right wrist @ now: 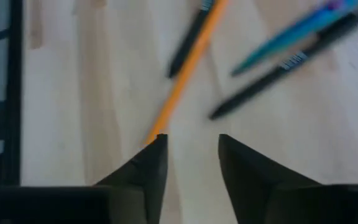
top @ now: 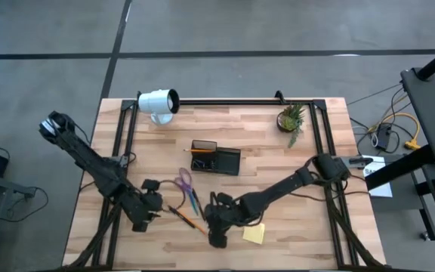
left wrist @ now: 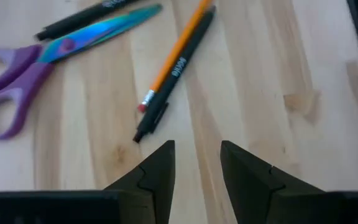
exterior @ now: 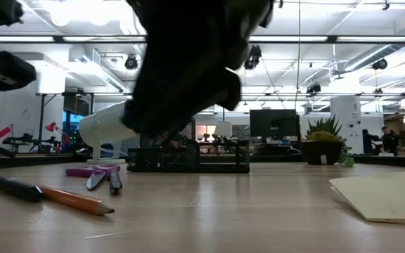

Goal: Pick and place office supplies into organizer
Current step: Put the top yellow pencil into the black desk organizer

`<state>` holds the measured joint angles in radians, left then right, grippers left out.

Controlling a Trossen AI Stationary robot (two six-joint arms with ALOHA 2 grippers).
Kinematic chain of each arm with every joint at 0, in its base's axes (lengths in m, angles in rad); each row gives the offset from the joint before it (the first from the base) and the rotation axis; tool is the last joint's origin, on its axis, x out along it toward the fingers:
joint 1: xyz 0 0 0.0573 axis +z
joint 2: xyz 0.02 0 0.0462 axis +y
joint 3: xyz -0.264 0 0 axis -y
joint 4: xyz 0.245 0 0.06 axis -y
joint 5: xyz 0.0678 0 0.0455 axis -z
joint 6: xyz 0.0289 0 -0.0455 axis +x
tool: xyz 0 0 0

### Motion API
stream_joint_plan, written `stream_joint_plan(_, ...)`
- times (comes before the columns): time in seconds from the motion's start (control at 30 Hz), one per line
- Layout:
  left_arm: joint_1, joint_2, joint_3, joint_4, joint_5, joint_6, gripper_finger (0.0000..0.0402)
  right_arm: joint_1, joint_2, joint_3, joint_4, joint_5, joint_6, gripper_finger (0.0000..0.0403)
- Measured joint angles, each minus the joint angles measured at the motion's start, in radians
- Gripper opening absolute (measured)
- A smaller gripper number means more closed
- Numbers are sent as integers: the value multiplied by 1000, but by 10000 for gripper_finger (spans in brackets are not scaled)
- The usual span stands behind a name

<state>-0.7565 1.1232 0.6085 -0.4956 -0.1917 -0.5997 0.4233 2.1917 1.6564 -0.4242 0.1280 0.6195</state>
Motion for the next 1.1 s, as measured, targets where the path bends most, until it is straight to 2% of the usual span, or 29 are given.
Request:
stream_joint_plan(0.13, -11, 61, -32, 112, -7, 70, 113, 25, 63, 85, -9, -6, -91, 165)
stream_joint_plan(0.27, -11, 136, -42, 148, -66, 91, 113, 44, 141, 181, -48, -1, -133, 177)
stream_joint_plan(0.43, -11, 212, -39, 191, -134, 149, 113, 51, 244, 314, -117, 28, -131, 173)
stream_joint_plan(0.6, -11, 267, -39, 268, -139, 170, 113, 64, 307, 426, -221, 96, -106, 159)
stream_joint_plan(0.8, -11, 315, -29, 340, -137, 168, 113, 67, 310, 447, -328, 152, -16, 135)
stream_joint_plan(1.1, -6, 345, -28, 423, -134, 160, 113, 111, 302, 447, -420, 153, 94, 112)
